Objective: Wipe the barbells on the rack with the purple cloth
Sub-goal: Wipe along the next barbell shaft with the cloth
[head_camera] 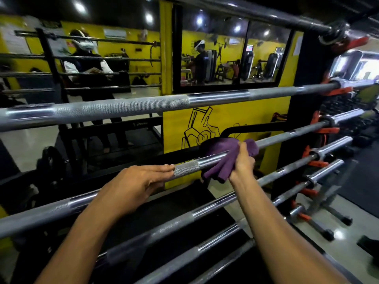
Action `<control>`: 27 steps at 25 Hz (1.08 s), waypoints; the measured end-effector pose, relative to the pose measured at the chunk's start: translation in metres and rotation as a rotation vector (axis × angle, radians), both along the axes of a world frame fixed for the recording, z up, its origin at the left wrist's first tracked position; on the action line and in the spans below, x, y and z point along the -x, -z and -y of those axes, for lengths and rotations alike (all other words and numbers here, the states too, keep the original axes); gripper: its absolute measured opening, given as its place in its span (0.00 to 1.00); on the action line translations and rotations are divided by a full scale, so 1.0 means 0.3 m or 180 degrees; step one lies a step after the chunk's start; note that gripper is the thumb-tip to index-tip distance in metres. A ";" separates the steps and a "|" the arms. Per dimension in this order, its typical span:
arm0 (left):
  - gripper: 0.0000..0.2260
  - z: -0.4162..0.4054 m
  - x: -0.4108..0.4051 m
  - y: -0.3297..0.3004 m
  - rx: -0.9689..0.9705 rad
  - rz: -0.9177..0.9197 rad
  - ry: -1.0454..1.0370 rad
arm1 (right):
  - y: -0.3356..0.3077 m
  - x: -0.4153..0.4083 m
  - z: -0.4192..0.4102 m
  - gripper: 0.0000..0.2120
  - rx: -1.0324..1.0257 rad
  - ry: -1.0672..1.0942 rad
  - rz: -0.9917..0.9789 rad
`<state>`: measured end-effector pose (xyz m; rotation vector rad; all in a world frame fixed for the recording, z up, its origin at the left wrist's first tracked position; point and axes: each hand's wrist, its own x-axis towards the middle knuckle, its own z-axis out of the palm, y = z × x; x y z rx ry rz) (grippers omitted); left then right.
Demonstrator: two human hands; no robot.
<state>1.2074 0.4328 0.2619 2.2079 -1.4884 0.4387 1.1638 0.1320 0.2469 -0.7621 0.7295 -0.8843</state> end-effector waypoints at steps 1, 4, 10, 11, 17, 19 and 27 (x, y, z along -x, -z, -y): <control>0.21 -0.001 -0.003 0.004 -0.0003 -0.0010 -0.0004 | 0.007 0.010 -0.013 0.17 0.0076 -0.0087 -0.0005; 0.18 -0.003 0.004 0.016 0.0009 0.0074 -0.0141 | 0.090 0.061 -0.152 0.24 0.0527 -0.0812 -0.0195; 0.21 -0.038 0.109 0.080 0.0007 0.0449 -0.0569 | 0.127 0.291 -0.315 0.27 0.1685 -0.1756 -0.0394; 0.18 -0.071 0.131 0.089 0.0043 0.0601 -0.0702 | 0.098 0.329 -0.310 0.32 0.1738 -0.1563 -0.0281; 0.24 -0.326 0.192 0.121 0.0617 0.0626 -0.2794 | -0.039 0.190 -0.228 0.36 0.6388 -0.0859 -0.0831; 0.25 -0.411 0.222 0.156 0.0624 0.0696 -0.3324 | -0.029 0.061 -0.180 0.33 0.7562 -0.0961 -0.1400; 0.22 -0.458 0.238 0.187 0.0665 0.0966 -0.3654 | -0.073 -0.049 -0.397 0.34 0.8545 -0.1386 -0.0347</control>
